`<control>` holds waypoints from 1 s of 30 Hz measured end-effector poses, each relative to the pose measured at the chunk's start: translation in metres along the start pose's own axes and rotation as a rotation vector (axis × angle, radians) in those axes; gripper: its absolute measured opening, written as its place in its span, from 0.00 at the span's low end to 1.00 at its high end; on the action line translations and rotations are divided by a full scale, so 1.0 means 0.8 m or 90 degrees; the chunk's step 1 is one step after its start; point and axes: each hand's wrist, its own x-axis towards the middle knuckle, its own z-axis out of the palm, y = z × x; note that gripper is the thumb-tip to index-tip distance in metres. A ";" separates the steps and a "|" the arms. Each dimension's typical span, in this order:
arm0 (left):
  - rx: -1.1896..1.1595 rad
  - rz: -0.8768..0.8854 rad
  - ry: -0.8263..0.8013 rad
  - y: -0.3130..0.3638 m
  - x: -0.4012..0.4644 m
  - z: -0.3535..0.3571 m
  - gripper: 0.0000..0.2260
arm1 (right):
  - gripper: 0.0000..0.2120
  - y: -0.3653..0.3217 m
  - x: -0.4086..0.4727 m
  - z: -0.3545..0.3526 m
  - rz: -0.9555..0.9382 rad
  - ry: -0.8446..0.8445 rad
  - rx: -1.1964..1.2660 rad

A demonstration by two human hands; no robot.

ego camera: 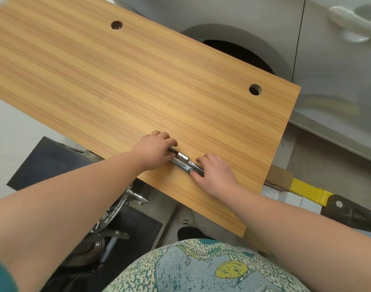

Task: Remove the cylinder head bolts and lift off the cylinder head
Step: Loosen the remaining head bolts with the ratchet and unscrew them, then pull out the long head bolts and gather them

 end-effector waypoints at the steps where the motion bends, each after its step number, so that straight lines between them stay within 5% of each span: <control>1: -0.016 -0.004 0.013 0.000 -0.007 -0.003 0.18 | 0.27 0.000 -0.001 -0.001 -0.002 -0.001 0.000; 7: -0.133 -0.003 0.090 -0.013 -0.094 -0.036 0.16 | 0.24 -0.008 -0.003 -0.013 0.007 -0.007 0.027; 11: -0.204 -0.104 0.187 -0.031 -0.189 -0.060 0.13 | 0.11 -0.052 -0.008 -0.017 -0.069 0.052 0.026; 17: -0.355 -0.290 0.318 -0.011 -0.349 -0.041 0.11 | 0.04 -0.220 -0.039 0.006 -0.376 0.070 0.066; 21: -0.470 -0.429 0.428 0.005 -0.446 0.015 0.10 | 0.11 -0.333 -0.085 0.027 -0.535 -0.014 0.063; 27: -0.682 -0.631 0.593 -0.003 -0.602 0.127 0.04 | 0.12 -0.471 -0.165 0.079 -0.636 -0.114 0.054; 30: -0.964 -0.694 0.787 -0.029 -0.655 0.162 0.07 | 0.12 -0.542 -0.190 0.116 -0.638 -0.101 0.011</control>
